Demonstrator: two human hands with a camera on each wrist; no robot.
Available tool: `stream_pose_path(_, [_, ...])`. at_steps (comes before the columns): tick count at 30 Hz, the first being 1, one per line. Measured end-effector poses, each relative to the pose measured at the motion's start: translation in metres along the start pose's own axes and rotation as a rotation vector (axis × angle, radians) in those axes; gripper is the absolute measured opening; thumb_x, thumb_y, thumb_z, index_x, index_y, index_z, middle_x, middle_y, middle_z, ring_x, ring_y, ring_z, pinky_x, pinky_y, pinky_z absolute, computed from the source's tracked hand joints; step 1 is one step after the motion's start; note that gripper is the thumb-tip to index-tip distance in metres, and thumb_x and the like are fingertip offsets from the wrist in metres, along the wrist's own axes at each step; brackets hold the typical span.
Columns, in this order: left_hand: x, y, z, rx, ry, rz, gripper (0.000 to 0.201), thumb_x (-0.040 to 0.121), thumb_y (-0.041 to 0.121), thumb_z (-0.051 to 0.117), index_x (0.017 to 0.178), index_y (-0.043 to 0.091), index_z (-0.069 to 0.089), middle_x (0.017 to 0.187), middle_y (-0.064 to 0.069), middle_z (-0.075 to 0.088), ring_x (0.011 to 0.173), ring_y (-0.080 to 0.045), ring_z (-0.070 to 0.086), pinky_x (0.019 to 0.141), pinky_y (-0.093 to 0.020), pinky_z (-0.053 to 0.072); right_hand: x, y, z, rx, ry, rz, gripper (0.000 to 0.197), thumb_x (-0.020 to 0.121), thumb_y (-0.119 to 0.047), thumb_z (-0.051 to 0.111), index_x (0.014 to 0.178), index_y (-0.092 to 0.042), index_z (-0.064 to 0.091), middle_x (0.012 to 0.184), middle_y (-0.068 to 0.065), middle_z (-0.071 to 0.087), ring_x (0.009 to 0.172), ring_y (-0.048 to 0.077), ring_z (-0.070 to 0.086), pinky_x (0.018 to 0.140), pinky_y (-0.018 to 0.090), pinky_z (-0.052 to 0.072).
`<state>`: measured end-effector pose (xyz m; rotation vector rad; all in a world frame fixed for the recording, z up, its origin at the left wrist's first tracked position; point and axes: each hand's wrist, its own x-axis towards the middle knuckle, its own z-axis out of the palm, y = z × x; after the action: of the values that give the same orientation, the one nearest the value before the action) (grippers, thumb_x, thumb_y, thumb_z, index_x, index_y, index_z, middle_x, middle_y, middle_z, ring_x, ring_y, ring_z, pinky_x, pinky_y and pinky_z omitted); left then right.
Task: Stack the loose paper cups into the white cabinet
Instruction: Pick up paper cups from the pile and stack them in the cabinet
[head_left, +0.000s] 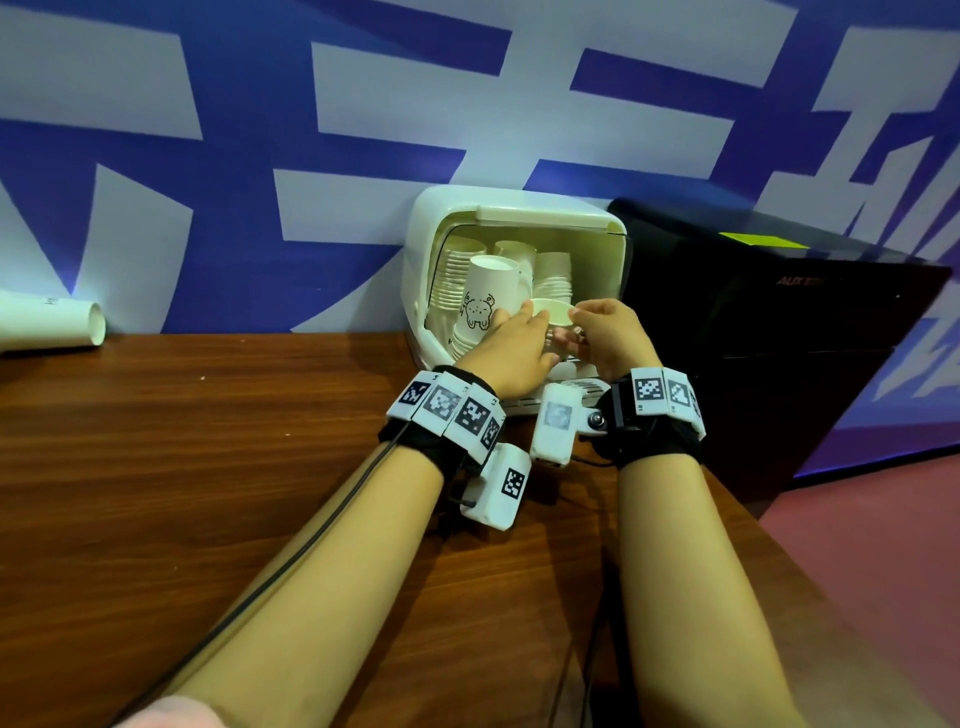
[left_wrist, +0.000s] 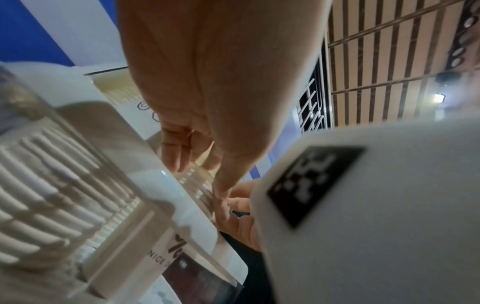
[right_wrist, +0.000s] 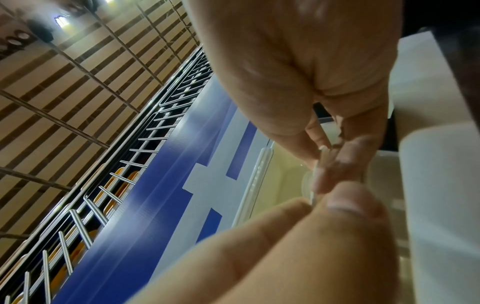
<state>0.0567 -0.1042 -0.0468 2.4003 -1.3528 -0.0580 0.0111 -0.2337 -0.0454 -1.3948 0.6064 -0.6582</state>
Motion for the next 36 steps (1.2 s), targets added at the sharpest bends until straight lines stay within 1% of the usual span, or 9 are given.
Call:
stream_pose_path(4, [0.0,-0.001,0.0,0.072,-0.012,0.004,0.062,0.099,0.031,0.044,0.15,0.009,0.018,0.158,-0.015,0.013,0.138,-0.035,0.018,0.115,-0.042,0.019,0.004,0.004,0.0,-0.033,-0.017,-0.025,0.026,0.099,-0.002,0.048,0.125,0.0,0.049,0.084,0.012,0.058,0.05,0.009,0.062,0.049,0.018,0.052])
stream_pose_path(8, [-0.001,-0.001,0.002,0.109,-0.018,0.003,0.064,0.099,0.032,0.046,0.151,0.009,0.016,0.158,-0.015,0.012,0.139,-0.035,0.016,0.116,-0.044,0.02,0.005,0.006,0.001,-0.106,-0.048,-0.033,0.029,0.101,-0.008,0.046,0.129,-0.005,0.049,0.083,0.012,0.06,0.048,0.01,0.063,0.05,0.02,0.054])
stream_pose_path(12, [-0.002,-0.001,0.002,0.127,-0.013,-0.008,0.067,0.098,0.033,0.048,0.151,0.009,0.014,0.159,-0.015,0.01,0.141,-0.035,0.013,0.116,-0.044,0.021,0.004,0.007,0.002,-0.14,-0.077,-0.025,0.031,0.102,-0.011,0.043,0.132,-0.005,0.047,0.094,0.009,0.056,0.063,0.017,0.066,0.056,0.023,0.058])
stream_pose_path(17, [-0.003,-0.003,-0.005,0.144,0.002,-0.014,0.063,0.097,0.034,0.048,0.15,0.011,0.022,0.154,-0.012,0.023,0.137,-0.032,0.019,0.112,-0.044,0.027,0.003,0.006,0.003,-0.147,-0.106,-0.035,0.029,0.102,-0.012,0.044,0.129,-0.004,0.048,0.094,0.007,0.052,0.064,0.017,0.065,0.059,0.024,0.059])
stream_pose_path(20, [-0.004,-0.008,-0.01,0.144,0.019,-0.035,0.054,0.097,0.034,0.048,0.143,0.012,0.034,0.142,-0.009,0.04,0.131,-0.031,0.026,0.107,-0.044,0.031,0.001,0.005,0.007,-0.138,-0.132,-0.041,0.025,0.102,-0.013,0.044,0.125,-0.005,0.05,0.091,0.008,0.053,0.063,0.019,0.064,0.057,0.023,0.059])
stream_pose_path(23, [-0.002,-0.011,-0.012,0.145,0.017,-0.036,0.047,0.096,0.036,0.048,0.136,0.013,0.042,0.133,-0.01,0.048,0.126,-0.031,0.031,0.105,-0.045,0.033,0.002,0.004,0.011,-0.178,-0.121,-0.032,0.024,0.102,-0.015,0.044,0.124,-0.007,0.051,0.095,0.009,0.057,0.064,0.02,0.067,0.062,0.028,0.06])
stream_pose_path(27, [-0.003,-0.008,-0.011,0.145,0.019,-0.018,0.045,0.096,0.035,0.049,0.134,0.012,0.043,0.131,-0.01,0.047,0.124,-0.031,0.032,0.102,-0.044,0.036,0.002,0.003,0.011,-0.189,-0.11,-0.005,0.018,0.102,-0.01,0.039,0.118,-0.006,0.047,0.094,0.01,0.055,0.064,0.024,0.066,0.059,0.03,0.06])
stream_pose_path(32, [-0.005,-0.007,-0.012,0.153,0.016,-0.003,0.041,0.096,0.034,0.048,0.132,0.012,0.045,0.131,-0.011,0.047,0.123,-0.031,0.036,0.1,-0.044,0.038,0.0,-0.001,0.01,-0.18,-0.121,0.005,0.017,0.1,-0.001,0.034,0.114,-0.003,0.044,0.097,0.015,0.054,0.064,0.028,0.065,0.047,0.026,0.056])
stream_pose_path(36, [-0.006,-0.006,-0.013,0.141,0.004,0.001,0.045,0.098,0.03,0.045,0.139,0.012,0.041,0.142,-0.012,0.04,0.129,-0.031,0.034,0.105,-0.045,0.036,0.0,-0.001,0.009,-0.18,-0.109,0.022,0.017,0.099,0.001,0.034,0.106,0.0,0.049,0.092,0.019,0.057,0.059,0.027,0.066,0.045,0.029,0.055])
